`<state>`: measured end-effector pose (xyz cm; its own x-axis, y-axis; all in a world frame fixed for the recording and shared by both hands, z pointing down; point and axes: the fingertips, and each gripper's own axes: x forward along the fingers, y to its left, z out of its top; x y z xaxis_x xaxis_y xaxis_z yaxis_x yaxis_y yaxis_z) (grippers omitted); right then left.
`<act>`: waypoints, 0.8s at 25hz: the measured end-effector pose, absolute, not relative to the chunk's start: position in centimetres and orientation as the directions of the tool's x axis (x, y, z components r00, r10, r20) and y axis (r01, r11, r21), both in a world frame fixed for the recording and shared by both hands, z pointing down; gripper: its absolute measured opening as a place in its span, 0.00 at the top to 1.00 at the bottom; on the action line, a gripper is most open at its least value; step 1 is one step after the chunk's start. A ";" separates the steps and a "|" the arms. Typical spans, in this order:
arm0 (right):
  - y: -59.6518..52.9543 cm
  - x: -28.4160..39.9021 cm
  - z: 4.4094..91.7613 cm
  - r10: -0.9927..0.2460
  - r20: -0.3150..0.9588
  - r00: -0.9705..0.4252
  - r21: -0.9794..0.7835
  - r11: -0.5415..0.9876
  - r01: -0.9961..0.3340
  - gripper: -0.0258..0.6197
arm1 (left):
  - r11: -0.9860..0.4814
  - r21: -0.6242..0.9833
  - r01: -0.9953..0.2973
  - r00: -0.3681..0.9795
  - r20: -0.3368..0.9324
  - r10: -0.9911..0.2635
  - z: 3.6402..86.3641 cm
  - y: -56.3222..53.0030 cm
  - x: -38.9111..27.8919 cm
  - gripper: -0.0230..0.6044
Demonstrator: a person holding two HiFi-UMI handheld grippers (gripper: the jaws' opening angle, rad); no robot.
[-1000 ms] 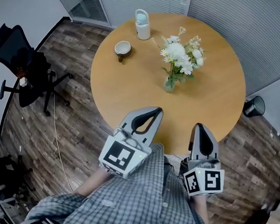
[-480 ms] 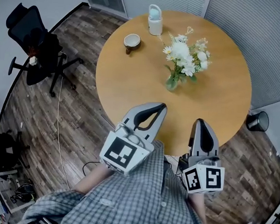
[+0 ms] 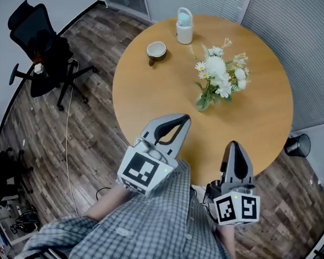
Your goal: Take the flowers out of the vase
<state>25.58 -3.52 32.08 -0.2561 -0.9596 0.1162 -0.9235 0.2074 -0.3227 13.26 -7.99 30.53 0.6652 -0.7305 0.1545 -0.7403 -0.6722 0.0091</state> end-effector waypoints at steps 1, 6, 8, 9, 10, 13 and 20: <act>-3.7 25.5 32.1 -0.961 0.120 -0.250 -0.324 0.200 -0.925 0.94 | -0.673 0.014 -0.740 0.666 0.157 -0.729 30.7 -8.5 13.0 0.96; -4.2 24.8 32.7 -0.962 0.159 -0.222 -0.316 0.164 -0.935 0.94 | -0.723 0.013 -0.691 0.710 0.198 -0.676 32.3 -10.5 12.5 0.96; -4.3 24.6 33.0 -0.962 0.177 -0.209 -0.314 0.146 -0.938 0.94 | -0.741 0.015 -0.671 0.725 0.220 -0.652 33.4 -11.1 12.6 0.96; -4.4 24.5 33.2 -0.962 0.183 -0.203 -0.313 0.138 -0.940 0.94 | -0.750 0.015 -0.661 0.732 0.231 -0.641 34.1 -11.5 12.6 0.96; -4.6 24.3 33.2 -0.962 0.189 -0.197 -0.310 0.132 -0.942 0.94 | -0.759 0.014 -0.651 0.738 0.243 -0.629 34.7 -11.8 12.7 0.96; -4.8 23.8 33.4 -0.961 0.209 -0.184 -0.294 0.118 -0.949 0.94 | -0.779 0.016 -0.627 0.752 0.274 -0.600 36.7 -12.8 13.0 0.96; -4.8 22.9 34.5 -0.952 0.267 -0.148 -0.259 0.077 -0.963 0.94 | -0.806 0.031 -0.590 0.769 0.326 -0.550 40.7 -15.3 13.5 0.96</act>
<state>22.94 -4.84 34.47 -0.1481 -0.9523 0.2667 -0.9627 0.0770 -0.2594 13.50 -15.27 40.75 0.7686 -0.5503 0.3264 -0.5905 -0.8065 0.0307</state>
